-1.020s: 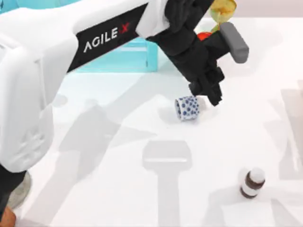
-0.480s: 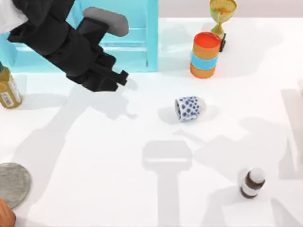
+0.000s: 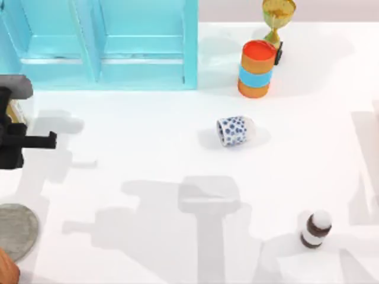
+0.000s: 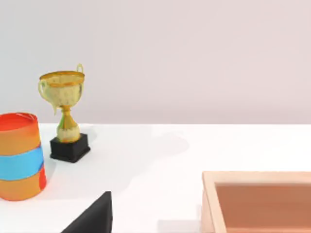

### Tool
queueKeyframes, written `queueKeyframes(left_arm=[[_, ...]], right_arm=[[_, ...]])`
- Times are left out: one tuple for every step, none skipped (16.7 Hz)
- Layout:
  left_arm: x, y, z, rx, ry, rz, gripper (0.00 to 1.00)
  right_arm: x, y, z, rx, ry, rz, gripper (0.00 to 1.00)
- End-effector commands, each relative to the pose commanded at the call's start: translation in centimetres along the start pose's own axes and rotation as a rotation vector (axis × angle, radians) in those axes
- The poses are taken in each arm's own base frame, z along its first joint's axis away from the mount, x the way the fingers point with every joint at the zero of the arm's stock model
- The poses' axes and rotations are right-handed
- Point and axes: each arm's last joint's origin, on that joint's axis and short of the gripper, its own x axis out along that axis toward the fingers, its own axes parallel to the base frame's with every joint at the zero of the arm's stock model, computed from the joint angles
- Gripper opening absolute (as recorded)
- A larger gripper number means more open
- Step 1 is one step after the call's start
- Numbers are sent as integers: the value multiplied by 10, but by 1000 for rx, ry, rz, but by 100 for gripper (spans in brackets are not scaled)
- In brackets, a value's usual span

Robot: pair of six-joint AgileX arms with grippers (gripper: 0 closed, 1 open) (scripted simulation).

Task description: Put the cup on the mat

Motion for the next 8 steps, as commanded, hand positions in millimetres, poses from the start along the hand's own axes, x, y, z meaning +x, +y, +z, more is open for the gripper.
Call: queueKeyframes(left_arm=[[3,9,-6,-36,10,36,0],[6,15,-11,-64,21,66,0],[8,20,-15,-83,30,89,0],[10,24,-17,-94,36,103,0],[11,25,-18,-98,38,108,0],[11,25,-18,-98,38,108,0],[11,25,-18,-98,38,108,0],[11,25,-18,-98,38,108,0]], right_arm=[[0,0,0,0,0,0,100],[0,0,0,0,0,0,100],[0,0,0,0,0,0,100],[0,0,0,0,0,0,100],[0,0,0,0,0,0,100],[0,0,0,0,0,0,100],[0,0,0,0,0,0,100],[0,0,0,0,0,0,100]])
